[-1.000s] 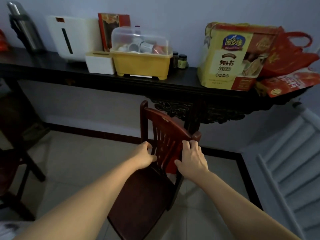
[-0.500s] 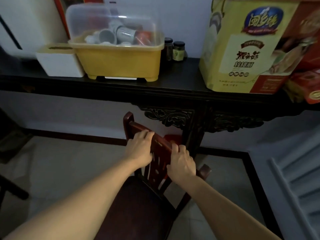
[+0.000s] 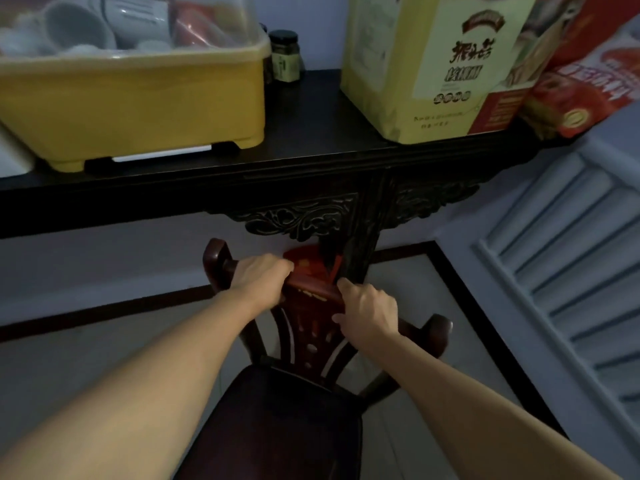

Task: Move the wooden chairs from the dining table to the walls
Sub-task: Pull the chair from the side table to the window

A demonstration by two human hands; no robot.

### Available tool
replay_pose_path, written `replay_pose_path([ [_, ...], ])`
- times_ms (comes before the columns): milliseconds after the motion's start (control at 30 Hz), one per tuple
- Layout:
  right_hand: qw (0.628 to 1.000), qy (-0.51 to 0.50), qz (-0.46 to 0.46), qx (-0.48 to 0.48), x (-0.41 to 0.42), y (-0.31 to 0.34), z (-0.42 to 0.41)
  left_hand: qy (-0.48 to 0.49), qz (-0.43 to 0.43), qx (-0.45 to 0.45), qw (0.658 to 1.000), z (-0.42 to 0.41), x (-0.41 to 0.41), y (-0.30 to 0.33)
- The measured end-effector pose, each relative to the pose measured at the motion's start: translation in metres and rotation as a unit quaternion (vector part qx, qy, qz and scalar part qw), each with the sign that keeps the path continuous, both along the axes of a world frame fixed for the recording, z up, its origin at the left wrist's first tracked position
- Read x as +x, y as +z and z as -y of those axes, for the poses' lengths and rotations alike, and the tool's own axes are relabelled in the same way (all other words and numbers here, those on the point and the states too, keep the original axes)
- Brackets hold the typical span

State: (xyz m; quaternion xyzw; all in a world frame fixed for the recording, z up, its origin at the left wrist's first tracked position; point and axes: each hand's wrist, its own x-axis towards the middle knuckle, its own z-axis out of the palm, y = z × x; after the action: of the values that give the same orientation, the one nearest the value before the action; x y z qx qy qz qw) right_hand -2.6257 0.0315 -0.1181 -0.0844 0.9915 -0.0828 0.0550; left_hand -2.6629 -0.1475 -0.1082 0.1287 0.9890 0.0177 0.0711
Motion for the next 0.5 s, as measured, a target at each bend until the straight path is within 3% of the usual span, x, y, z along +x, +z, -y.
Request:
replay_pose_path([
  [133, 1.0, 0.013, 0.027, 0.002, 0.015, 0.01, -0.009, -0.104, 0.054, -0.047, 0.992, -0.001, -0.001, 0.013],
  [500, 0.999, 0.001, 0.03, 0.018, 0.092, 0.051, -0.087, -0.322, 0.039, -0.091, 0.941, -0.089, 0.034, 0.047],
])
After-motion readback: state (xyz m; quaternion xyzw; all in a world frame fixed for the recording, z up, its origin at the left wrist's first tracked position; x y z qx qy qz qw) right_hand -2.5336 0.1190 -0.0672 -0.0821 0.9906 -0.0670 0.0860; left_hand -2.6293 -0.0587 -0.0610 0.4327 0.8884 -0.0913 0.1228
